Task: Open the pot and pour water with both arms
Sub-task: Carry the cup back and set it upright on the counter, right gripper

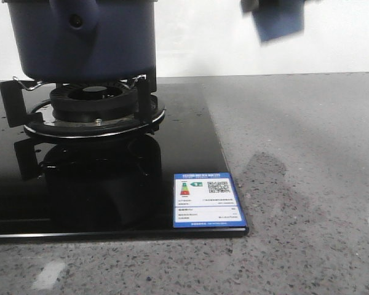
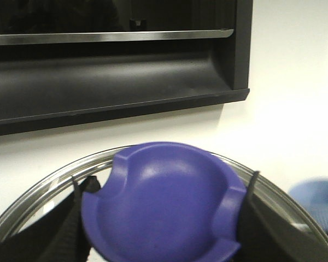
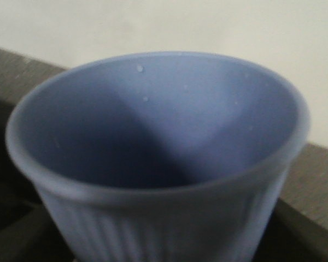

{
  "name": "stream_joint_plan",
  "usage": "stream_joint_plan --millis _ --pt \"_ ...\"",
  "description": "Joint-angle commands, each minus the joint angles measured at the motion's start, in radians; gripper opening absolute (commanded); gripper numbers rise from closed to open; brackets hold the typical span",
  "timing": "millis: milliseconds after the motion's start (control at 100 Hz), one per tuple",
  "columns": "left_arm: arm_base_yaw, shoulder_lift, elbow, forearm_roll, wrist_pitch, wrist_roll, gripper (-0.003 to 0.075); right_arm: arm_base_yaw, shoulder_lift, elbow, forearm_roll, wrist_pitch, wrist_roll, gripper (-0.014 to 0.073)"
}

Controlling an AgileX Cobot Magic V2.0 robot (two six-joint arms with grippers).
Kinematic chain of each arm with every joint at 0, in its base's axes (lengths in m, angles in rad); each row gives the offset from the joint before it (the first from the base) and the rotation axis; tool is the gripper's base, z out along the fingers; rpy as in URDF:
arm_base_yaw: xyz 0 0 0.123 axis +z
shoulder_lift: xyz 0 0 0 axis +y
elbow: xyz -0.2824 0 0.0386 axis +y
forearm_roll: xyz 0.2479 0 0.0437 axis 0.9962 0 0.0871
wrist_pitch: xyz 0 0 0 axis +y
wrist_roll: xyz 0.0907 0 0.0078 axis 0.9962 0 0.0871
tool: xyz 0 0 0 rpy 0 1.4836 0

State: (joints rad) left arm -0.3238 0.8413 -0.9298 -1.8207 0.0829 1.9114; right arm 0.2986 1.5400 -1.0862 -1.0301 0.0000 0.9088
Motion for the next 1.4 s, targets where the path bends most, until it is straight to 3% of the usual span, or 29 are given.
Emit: stream_joint_plan --millis 0,160,370,790,1040,1390 --pt "-0.004 -0.008 -0.034 -0.044 0.043 -0.005 0.025 -0.021 -0.053 0.059 -0.018 -0.18 0.021 0.0358" --pt "-0.004 -0.008 -0.034 -0.044 0.043 -0.005 0.025 -0.037 -0.053 0.124 -0.018 -0.213 0.021 0.0358" --pt "-0.004 -0.008 -0.034 -0.044 0.043 -0.005 0.025 -0.04 -0.053 0.126 -0.07 -0.141 0.019 0.0358" --pt "-0.004 -0.008 -0.032 -0.044 0.093 -0.005 0.025 -0.04 -0.012 0.126 -0.04 -0.154 0.029 0.0368" --pt "-0.004 -0.008 -0.017 -0.044 0.137 -0.005 0.025 -0.04 -0.013 0.141 -0.021 -0.181 0.066 0.0592" --pt "-0.004 -0.006 -0.017 -0.044 0.156 -0.005 0.025 -0.04 -0.188 0.142 -0.027 -0.175 0.066 0.0604"
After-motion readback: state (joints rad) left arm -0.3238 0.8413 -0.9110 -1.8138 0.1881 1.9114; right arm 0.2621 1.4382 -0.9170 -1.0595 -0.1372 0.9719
